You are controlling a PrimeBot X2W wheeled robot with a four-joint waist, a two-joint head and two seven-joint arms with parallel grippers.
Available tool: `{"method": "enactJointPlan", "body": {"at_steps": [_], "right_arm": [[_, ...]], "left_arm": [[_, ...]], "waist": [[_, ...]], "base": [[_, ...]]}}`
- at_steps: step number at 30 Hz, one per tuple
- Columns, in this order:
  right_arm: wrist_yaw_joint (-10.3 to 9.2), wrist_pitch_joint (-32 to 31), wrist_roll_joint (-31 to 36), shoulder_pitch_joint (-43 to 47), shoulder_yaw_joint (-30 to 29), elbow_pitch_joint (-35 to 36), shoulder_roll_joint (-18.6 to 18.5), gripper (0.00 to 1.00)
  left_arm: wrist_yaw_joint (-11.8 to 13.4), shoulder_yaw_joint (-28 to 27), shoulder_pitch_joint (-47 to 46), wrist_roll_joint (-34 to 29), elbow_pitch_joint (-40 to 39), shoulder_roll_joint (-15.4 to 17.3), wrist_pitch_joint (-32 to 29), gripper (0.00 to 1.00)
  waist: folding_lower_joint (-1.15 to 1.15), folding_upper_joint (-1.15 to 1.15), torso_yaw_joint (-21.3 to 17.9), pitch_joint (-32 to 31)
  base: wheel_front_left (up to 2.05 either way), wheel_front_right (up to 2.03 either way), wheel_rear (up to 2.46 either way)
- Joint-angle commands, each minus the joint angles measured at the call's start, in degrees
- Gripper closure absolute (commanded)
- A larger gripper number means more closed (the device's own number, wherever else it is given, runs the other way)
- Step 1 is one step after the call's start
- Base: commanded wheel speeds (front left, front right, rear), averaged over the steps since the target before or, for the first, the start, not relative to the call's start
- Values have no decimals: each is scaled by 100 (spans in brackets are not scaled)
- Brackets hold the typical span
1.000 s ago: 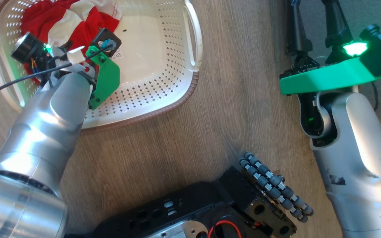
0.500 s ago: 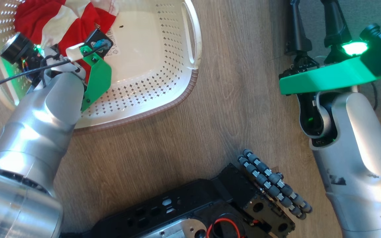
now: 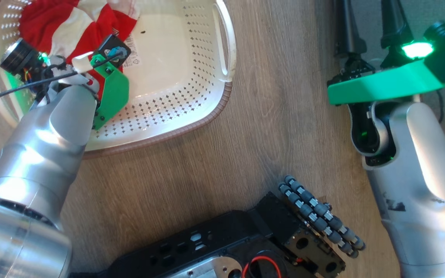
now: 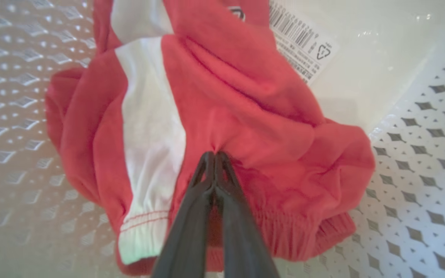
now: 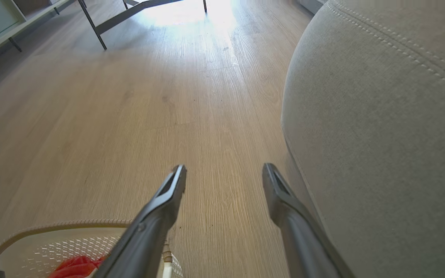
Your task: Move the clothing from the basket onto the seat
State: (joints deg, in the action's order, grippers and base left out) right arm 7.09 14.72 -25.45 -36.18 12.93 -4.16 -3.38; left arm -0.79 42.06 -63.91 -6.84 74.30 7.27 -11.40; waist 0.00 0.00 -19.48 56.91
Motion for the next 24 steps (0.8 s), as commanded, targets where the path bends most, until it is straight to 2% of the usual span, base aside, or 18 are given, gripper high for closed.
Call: {"method": "enactJointPlan", "body": {"at_steps": [1,7,18,24], "right_arm": [[40,28,-9,165,22,132,50,0],[40,28,132,146,-93,88,50,0],[40,28,565,282,-292,-71,50,0],[40,28,824,447,-394,-211,50,0]], "left_arm": [[-16,-54,62,21,-61,114,101,100],[-149,-81,149,184,-56,134,530,100],[-216,-288,516,729,-103,-334,1306,100],[-272,-312,745,1037,-268,-430,1702,100]], "waist": [[0,0,29,-44],[0,0,147,-320],[0,0,622,-1191],[0,0,928,-1718]], "base": [[0,0,0],[0,0,0],[0,0,0],[0,0,0]]}}
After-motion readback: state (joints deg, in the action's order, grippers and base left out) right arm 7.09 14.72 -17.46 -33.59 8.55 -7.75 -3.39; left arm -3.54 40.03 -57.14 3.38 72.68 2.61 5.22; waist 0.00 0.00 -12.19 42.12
